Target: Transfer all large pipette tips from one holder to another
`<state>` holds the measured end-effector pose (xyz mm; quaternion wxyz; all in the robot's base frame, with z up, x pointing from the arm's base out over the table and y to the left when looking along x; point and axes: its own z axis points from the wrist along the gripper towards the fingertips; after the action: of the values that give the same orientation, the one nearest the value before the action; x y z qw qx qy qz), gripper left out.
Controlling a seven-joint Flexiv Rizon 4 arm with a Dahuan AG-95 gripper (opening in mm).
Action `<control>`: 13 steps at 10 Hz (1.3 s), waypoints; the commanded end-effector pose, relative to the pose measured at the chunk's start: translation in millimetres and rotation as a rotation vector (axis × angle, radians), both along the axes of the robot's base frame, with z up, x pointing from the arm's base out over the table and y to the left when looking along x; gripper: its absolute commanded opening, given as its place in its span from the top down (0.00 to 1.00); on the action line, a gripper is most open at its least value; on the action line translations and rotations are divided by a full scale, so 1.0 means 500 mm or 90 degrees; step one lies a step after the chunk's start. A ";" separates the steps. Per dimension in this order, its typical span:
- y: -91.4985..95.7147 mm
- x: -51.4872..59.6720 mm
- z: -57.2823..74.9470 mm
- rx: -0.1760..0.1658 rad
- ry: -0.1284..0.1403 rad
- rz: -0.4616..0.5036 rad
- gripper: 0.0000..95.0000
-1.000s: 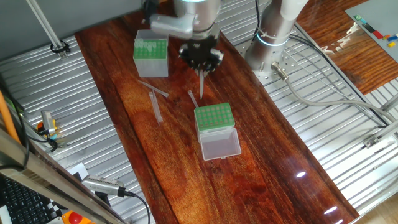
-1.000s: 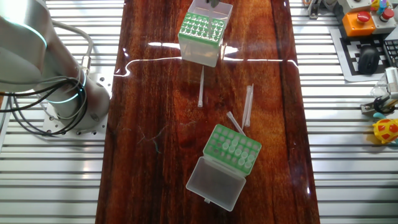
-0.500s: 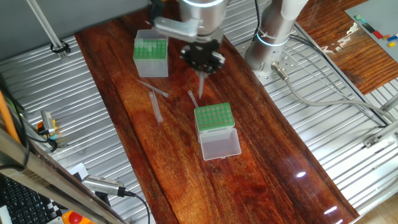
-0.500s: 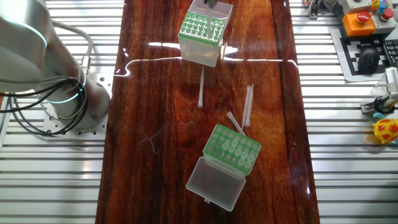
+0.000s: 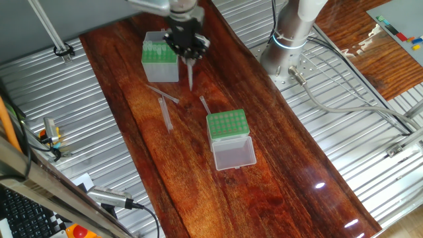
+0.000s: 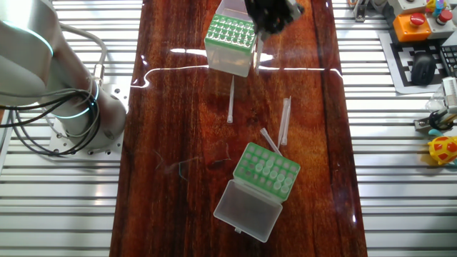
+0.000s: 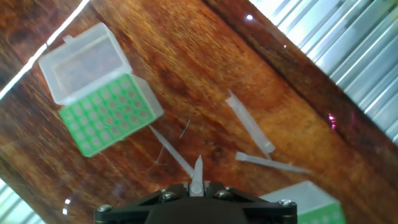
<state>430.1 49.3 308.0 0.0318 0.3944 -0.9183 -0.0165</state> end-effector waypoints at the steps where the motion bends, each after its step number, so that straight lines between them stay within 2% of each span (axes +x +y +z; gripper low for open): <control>1: 0.019 -0.009 0.001 -0.019 0.001 -0.094 1.00; 2: 0.019 -0.009 0.001 -0.018 -0.005 -0.144 1.00; 3: 0.012 -0.007 0.002 -0.017 -0.006 -0.145 1.00; 4: -0.054 0.012 0.011 -0.014 -0.002 -0.115 1.00; 6: -0.232 0.051 0.026 -0.006 0.000 -0.010 1.00; 7: -0.278 0.057 0.030 -0.004 0.000 0.022 1.00; 8: -0.306 0.051 0.034 -0.003 0.001 0.037 1.00; 9: -0.293 0.044 0.029 -0.007 0.009 0.034 1.00; 10: -0.293 0.044 0.029 -0.011 0.008 0.011 1.00; 11: -0.293 0.044 0.029 -0.013 0.004 -0.023 0.80; 13: -0.293 0.044 0.029 -0.018 0.001 -0.119 0.80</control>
<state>453.3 -97.0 323.2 0.0407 0.3775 -0.9251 -0.0096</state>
